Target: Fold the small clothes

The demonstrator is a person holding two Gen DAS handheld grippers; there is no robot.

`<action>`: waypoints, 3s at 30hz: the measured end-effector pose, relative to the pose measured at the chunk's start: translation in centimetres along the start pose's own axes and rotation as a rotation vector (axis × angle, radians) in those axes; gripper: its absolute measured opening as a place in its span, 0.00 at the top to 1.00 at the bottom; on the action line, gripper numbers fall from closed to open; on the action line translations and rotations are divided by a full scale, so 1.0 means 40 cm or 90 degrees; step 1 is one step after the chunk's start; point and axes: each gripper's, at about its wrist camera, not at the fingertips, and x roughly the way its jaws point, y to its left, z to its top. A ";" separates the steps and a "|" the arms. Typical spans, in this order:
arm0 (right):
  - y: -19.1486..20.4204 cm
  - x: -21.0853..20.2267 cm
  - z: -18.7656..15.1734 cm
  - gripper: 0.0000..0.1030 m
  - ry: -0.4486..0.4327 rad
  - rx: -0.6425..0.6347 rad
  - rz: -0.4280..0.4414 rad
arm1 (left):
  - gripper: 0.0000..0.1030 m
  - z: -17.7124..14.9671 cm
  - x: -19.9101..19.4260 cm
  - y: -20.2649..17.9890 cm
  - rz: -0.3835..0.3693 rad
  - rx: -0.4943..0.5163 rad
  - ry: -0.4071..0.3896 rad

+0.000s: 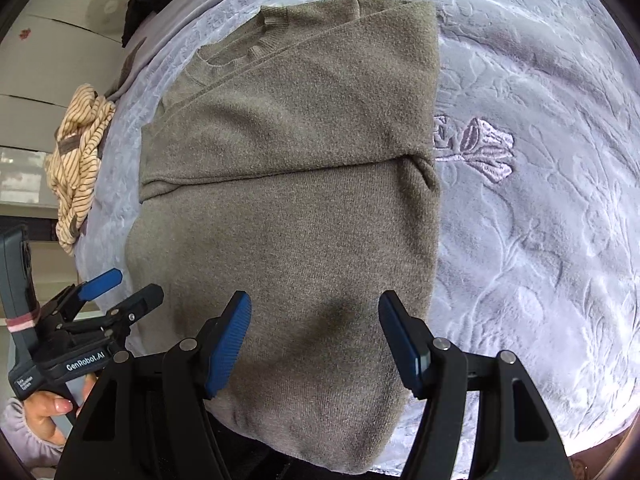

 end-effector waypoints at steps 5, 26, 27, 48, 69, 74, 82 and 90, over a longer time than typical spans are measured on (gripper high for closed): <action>0.017 -0.007 -0.006 0.32 -0.011 -0.006 0.002 | 0.07 -0.016 -0.018 0.016 -0.001 0.001 -0.014; 0.098 0.043 -0.272 0.32 -0.039 0.054 -0.022 | 0.07 -0.264 0.046 0.268 -0.040 -0.010 -0.019; 0.095 0.042 -0.288 0.32 -0.042 0.057 -0.024 | 0.07 -0.278 0.051 0.282 -0.045 -0.008 -0.018; -0.104 0.123 -0.520 0.32 -0.022 0.127 0.050 | 0.07 -0.471 0.171 0.355 -0.246 0.065 0.033; -0.085 0.204 -0.520 0.66 0.002 0.152 0.163 | 0.87 -0.531 0.197 0.396 -0.322 0.005 0.055; -0.068 0.170 -0.529 0.85 -0.010 0.156 0.222 | 0.89 -0.530 0.170 0.428 -0.378 -0.023 0.046; -0.003 0.054 -0.465 0.86 -0.083 0.148 0.374 | 0.89 -0.484 0.055 0.461 -0.440 -0.043 -0.009; 0.056 -0.072 -0.316 0.86 -0.153 0.106 0.440 | 0.89 -0.351 -0.056 0.504 -0.487 -0.082 -0.096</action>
